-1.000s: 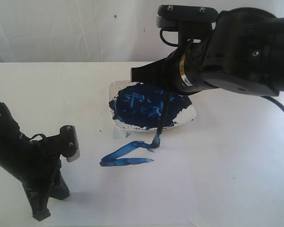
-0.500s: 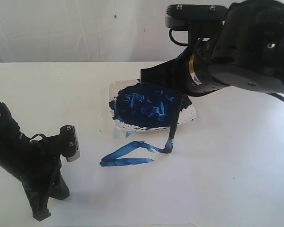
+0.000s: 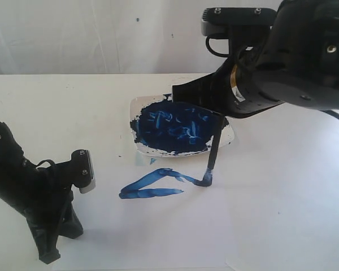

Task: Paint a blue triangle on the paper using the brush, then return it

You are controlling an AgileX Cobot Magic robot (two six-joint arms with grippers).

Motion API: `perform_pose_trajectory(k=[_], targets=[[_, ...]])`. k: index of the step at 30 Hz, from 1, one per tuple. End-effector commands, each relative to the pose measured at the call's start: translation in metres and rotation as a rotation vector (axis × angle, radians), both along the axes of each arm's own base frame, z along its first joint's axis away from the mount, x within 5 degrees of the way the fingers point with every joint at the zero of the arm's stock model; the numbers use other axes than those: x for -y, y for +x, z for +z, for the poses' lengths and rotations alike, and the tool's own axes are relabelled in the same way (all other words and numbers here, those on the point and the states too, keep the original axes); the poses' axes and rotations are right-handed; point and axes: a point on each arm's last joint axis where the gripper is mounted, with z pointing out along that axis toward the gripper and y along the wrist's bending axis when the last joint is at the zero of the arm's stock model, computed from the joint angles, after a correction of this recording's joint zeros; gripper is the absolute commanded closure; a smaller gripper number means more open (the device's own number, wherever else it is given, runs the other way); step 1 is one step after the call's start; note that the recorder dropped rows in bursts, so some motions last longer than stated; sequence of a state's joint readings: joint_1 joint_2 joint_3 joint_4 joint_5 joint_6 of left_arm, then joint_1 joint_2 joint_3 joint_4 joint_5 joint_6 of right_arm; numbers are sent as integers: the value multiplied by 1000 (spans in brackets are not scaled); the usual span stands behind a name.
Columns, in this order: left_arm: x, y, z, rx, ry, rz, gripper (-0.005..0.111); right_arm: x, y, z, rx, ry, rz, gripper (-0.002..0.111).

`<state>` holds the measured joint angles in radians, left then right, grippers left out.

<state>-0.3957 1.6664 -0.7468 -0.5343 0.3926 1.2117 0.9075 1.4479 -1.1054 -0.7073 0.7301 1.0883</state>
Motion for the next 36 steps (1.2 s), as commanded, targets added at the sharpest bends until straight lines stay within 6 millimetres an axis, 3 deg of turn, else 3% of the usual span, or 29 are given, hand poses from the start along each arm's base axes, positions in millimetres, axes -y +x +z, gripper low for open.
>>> perform_pose_trajectory(k=[1,9,21,36], targets=[[2,-5,-2,-35,-6,-4,107,7,-4,7,11,-16,-6,108],[2,-5,-2,-35,-6,-4,107,5,-4,10,29,9,20,108],[2,-5,-2,-35,-6,-4,107,-21,-14,17,81,137,219,108],[2,-5,-2,-35,-6,-4,107,-21,-17,12,58,84,231,108]])
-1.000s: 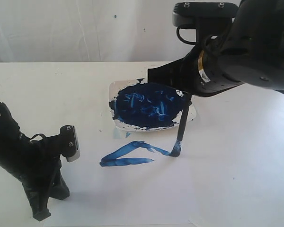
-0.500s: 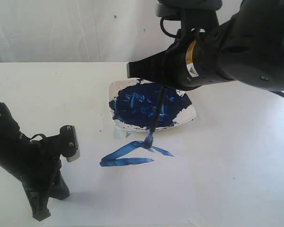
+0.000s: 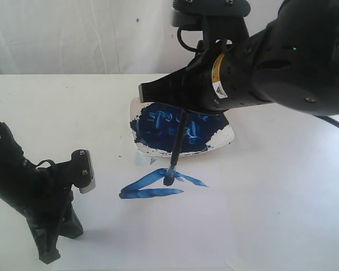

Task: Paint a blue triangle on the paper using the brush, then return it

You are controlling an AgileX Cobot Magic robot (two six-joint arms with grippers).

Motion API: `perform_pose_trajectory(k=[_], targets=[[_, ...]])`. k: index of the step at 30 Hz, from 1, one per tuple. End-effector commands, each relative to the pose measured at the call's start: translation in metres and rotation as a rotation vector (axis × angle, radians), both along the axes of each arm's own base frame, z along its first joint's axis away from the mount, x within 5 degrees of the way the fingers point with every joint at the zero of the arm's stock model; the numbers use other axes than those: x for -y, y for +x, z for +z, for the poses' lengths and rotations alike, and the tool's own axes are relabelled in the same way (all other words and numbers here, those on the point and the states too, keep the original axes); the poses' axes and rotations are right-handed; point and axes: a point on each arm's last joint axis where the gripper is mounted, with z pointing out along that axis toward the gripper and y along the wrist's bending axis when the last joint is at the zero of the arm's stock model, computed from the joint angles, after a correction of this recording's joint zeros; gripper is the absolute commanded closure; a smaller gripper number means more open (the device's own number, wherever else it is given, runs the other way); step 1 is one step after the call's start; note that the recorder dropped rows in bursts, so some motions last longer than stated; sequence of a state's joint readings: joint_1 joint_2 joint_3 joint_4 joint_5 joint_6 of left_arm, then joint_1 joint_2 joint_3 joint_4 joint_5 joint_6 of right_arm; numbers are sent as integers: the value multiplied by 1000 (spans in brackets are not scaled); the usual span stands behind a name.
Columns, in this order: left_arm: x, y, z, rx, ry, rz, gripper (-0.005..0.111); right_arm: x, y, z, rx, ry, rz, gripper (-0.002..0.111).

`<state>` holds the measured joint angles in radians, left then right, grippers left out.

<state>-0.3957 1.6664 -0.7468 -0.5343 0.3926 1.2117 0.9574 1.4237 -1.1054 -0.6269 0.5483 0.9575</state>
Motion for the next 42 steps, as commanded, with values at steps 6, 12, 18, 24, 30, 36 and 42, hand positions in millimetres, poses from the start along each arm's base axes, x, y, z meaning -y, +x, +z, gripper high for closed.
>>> perform_pose_trajectory(k=[6,12,18,24,30,36,42], targets=[[2,-5,-2,-35,-6,-4,107,2,-1,-1,11,-37,15,108],[2,-5,-2,-35,-6,-4,107,2,-1,-1,3,-37,11,108],[2,-5,-2,-35,-6,-4,107,0,-2,-1,-9,-17,29,108],[2,-5,-2,-35,-6,-4,107,1,-3,-8,-15,-47,39,108],[2,-4,-1,-37,-10,1,107,4,-4,-16,-10,-88,43,108],[2,-4,-1,-37,-10,1,107,5,-2,-15,15,-115,47,108],[2,-4,-1,-37,-10,1,107,8,-1,-16,22,-150,36,108]])
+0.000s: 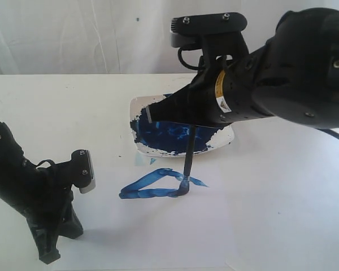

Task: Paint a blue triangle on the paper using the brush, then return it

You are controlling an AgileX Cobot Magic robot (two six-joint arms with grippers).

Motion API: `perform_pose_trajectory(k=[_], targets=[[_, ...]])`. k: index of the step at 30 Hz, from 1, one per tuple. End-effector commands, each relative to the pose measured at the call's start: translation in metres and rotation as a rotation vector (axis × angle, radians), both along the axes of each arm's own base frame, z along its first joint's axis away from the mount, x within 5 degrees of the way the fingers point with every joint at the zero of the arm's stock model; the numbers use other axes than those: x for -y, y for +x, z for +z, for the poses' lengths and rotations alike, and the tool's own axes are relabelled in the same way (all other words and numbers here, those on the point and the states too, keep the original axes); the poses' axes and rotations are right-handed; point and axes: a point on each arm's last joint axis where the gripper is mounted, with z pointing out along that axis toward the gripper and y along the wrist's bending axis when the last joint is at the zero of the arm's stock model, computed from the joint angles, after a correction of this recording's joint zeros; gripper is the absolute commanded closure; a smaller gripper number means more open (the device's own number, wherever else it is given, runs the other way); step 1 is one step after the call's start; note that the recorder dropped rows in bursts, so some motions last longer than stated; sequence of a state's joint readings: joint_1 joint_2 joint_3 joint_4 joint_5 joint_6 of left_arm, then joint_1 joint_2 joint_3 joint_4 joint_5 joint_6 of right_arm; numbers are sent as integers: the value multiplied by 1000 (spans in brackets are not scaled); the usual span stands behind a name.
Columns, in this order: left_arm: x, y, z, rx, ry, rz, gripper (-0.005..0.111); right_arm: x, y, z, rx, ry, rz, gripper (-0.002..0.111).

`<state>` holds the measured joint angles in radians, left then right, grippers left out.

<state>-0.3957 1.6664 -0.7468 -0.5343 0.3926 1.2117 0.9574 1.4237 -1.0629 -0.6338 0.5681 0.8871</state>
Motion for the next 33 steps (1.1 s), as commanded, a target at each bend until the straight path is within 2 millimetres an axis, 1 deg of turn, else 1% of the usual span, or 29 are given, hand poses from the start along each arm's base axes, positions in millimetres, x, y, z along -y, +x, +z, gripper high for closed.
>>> perform_pose_trajectory(k=[1,15,24,26,29,30,33], targets=[[2,-4,-1,-37,-10,1,107,4,1,-1,23,-55,0,108],[2,-4,-1,-37,-10,1,107,15,3,3,61,-128,-57,108],[2,-4,-1,-37,-10,1,107,15,3,4,68,-124,-56,108],[2,-4,-1,-37,-11,2,107,16,2,9,94,-106,-45,108],[2,-4,-1,-37,-11,2,107,17,0,21,133,-35,-46,108],[2,-4,-1,-37,-11,2,107,20,-2,28,158,-1,-53,108],[2,-4,-1,-37,-11,2,107,23,-3,32,165,17,-61,108]])
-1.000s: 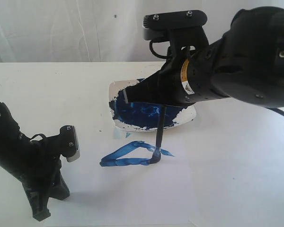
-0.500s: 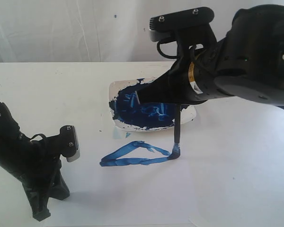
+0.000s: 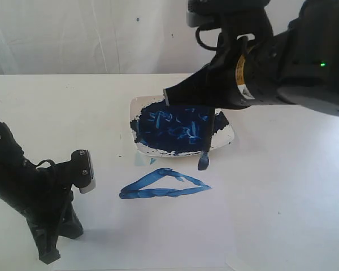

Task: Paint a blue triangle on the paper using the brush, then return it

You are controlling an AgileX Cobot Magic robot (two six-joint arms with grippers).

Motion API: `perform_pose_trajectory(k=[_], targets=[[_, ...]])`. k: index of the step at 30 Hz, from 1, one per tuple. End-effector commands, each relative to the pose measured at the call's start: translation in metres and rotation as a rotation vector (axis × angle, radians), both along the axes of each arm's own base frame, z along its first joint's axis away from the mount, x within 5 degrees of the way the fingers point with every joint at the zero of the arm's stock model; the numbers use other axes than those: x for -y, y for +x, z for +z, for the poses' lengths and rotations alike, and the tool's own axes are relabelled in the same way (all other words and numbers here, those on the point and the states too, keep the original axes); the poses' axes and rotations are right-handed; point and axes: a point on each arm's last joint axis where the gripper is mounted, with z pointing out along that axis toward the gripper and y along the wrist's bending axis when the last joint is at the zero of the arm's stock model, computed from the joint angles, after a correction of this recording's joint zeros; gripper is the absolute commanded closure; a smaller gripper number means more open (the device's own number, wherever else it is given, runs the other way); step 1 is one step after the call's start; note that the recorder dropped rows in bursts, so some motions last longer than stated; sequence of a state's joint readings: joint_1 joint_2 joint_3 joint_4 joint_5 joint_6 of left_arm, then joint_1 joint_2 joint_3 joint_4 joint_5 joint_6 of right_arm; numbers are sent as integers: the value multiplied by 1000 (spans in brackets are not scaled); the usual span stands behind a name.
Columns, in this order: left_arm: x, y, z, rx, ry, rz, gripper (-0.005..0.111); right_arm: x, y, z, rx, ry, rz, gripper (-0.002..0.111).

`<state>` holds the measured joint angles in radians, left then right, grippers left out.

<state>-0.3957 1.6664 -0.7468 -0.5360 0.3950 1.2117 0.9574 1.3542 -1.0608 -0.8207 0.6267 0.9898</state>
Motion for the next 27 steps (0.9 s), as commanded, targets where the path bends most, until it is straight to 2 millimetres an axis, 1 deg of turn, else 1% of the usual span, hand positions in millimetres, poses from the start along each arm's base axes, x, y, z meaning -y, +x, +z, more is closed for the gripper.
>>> perform_pose_trajectory(k=[1,8,9,12,15,16,18,21,23,27], targets=[[2,-4,-1,-35,-10,2,107,4,-2,8,31,35,-3,108],[4,-4,-1,-48,-29,28,107,-2,1,-1,3,29,-4,108],[6,-5,0,-70,-56,58,107,-1,0,1,11,29,-3,108],[8,-2,6,-67,-71,46,107,6,-4,11,30,55,-8,108],[13,3,23,-50,-105,22,107,17,-9,23,47,71,-34,108],[14,4,32,-52,-115,13,107,22,-12,27,51,73,-48,108],[18,5,62,-65,-145,-17,107,36,-18,37,62,78,-94,108],[18,0,90,-90,-162,-44,107,48,-22,43,64,71,-134,108],[17,-6,99,-118,-171,-25,107,53,-25,44,51,69,-160,108],[10,-16,105,-174,-109,10,107,55,-28,42,5,83,-182,108]])
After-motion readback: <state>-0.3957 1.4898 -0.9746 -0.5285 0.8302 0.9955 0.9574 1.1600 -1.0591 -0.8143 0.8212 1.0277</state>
